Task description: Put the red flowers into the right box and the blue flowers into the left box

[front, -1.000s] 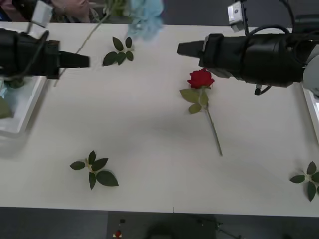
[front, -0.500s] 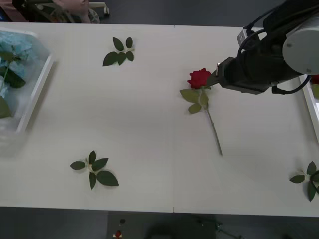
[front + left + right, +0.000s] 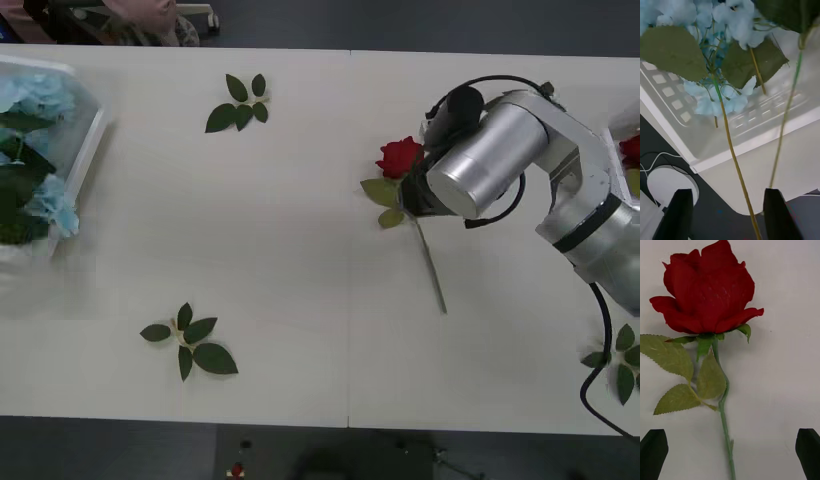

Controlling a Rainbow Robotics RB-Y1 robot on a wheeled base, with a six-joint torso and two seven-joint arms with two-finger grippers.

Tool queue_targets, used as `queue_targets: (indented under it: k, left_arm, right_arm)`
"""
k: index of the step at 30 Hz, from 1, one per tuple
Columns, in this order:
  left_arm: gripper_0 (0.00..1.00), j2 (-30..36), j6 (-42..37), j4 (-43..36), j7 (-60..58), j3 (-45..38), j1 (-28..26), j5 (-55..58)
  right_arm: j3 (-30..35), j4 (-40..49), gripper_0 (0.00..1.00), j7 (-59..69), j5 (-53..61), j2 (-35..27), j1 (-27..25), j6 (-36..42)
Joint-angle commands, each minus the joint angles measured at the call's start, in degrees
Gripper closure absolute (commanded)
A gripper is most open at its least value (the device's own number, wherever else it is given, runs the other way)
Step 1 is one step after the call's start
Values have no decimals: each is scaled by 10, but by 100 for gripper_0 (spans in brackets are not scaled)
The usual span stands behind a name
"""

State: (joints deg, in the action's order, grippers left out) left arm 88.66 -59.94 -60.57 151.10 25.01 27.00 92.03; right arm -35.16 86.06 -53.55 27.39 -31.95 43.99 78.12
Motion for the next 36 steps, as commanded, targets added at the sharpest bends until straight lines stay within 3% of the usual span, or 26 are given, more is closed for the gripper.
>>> queue_targets:
  k: [1,6,10,15,18,23,26,27,31,33,36]
  left_arm:
    - [15,12,6,2,39,-12,17,7]
    - [14,13,-18,4,39,-81,16,75]
    - [14,14,-91,8,39,-153,16,212]
    - [14,-52,-192,-22,39,-190,17,453]
    - [14,-130,-155,-87,39,-190,24,458]
    - [12,-296,-33,-198,39,-161,26,348]
    - [8,-337,40,-258,39,-110,26,306]
    - [7,-335,79,-286,39,-81,26,302]
    - [8,-266,228,-414,39,24,26,323]
    - [7,-234,266,-455,39,56,27,356]
    - [7,-189,272,-497,39,75,36,405]
  right_arm:
    - [19,-36,0,-45,-16,24,34,-26]
    - [18,-82,0,-61,-24,46,39,-62]
    - [14,-113,0,-71,-40,64,39,-85]
    - [-11,-164,0,-81,-50,78,47,-116]
    - [-22,-180,0,-81,-56,83,50,-129]
    - [-22,-223,1,-81,-62,96,52,-157]
    - [-22,-241,16,-81,-63,102,53,-168]
    - [-22,-248,29,-82,-64,103,53,-173]
    - [-23,-274,70,-84,-62,107,54,-195]
    - [-22,-284,86,-84,-62,109,55,-201]
    - [-23,-296,99,-85,-63,110,55,-208]
